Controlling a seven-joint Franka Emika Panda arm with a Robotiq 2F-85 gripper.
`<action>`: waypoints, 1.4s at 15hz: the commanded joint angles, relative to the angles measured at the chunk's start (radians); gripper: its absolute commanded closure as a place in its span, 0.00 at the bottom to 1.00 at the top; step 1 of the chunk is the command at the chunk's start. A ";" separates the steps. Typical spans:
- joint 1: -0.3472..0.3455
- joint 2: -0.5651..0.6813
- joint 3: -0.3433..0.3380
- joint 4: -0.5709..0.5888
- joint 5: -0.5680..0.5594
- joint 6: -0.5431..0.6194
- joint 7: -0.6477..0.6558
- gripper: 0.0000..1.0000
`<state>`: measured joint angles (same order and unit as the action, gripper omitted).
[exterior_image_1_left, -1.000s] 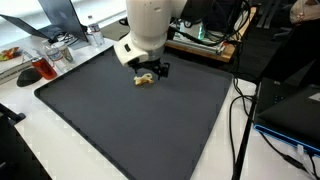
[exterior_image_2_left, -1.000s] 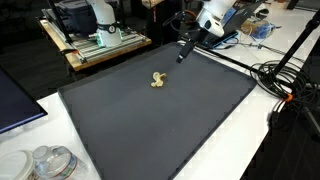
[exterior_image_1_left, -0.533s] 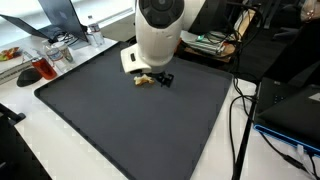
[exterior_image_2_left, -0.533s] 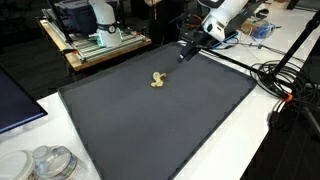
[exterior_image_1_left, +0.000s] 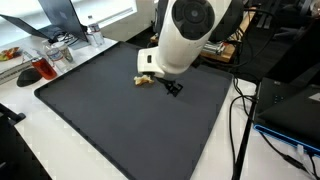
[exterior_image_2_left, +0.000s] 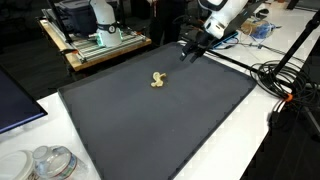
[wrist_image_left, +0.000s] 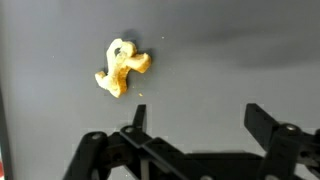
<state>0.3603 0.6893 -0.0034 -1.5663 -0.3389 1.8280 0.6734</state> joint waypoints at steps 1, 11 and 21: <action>0.054 -0.052 -0.023 -0.097 -0.061 0.077 0.147 0.00; 0.075 -0.256 -0.027 -0.489 -0.264 0.356 0.550 0.00; -0.088 -0.506 -0.016 -0.841 -0.420 0.715 0.599 0.00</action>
<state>0.3411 0.2899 -0.0296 -2.2882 -0.7168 2.4323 1.3009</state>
